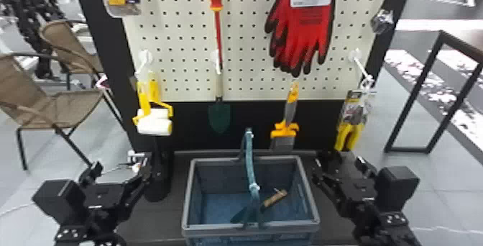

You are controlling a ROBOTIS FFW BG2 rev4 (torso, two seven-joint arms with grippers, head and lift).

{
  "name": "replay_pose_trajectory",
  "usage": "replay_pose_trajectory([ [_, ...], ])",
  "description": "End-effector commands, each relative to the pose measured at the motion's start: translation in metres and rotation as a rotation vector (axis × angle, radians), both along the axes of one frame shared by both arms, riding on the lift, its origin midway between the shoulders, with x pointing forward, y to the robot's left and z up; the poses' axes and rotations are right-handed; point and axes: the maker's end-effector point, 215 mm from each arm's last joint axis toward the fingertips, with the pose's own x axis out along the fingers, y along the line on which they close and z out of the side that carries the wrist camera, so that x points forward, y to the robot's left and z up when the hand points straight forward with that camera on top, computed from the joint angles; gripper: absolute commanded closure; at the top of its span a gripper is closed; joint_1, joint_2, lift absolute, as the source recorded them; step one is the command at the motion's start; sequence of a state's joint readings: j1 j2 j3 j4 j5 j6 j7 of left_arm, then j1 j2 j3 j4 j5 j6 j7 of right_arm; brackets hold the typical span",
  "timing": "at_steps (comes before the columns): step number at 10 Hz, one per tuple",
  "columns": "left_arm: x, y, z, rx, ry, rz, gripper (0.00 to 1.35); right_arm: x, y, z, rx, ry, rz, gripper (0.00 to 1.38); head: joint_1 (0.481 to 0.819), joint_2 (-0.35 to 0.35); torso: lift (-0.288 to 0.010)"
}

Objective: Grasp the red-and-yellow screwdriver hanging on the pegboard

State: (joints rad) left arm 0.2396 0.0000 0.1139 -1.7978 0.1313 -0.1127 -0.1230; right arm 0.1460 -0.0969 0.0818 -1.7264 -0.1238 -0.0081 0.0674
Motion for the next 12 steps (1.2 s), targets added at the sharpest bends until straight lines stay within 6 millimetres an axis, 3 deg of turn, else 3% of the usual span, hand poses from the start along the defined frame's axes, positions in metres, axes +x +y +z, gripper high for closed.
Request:
replay_pose_trajectory([
  [1,0.003,-0.004,0.008,0.000,-0.019,-0.006,0.13,0.002,0.000,0.006,0.001,-0.011,0.000,0.22,0.549,0.000,-0.100],
  [10,0.004,-0.006,0.015,-0.007,-0.037,-0.012,0.13,0.002,-0.002,0.005,0.004,-0.004,0.002,0.22,0.549,0.000,-0.100],
  [12,0.021,-0.017,0.023,-0.026,0.044,-0.111,0.13,0.002,-0.002,0.004,0.007,-0.002,0.002,0.22,0.549,0.000,-0.100],
])
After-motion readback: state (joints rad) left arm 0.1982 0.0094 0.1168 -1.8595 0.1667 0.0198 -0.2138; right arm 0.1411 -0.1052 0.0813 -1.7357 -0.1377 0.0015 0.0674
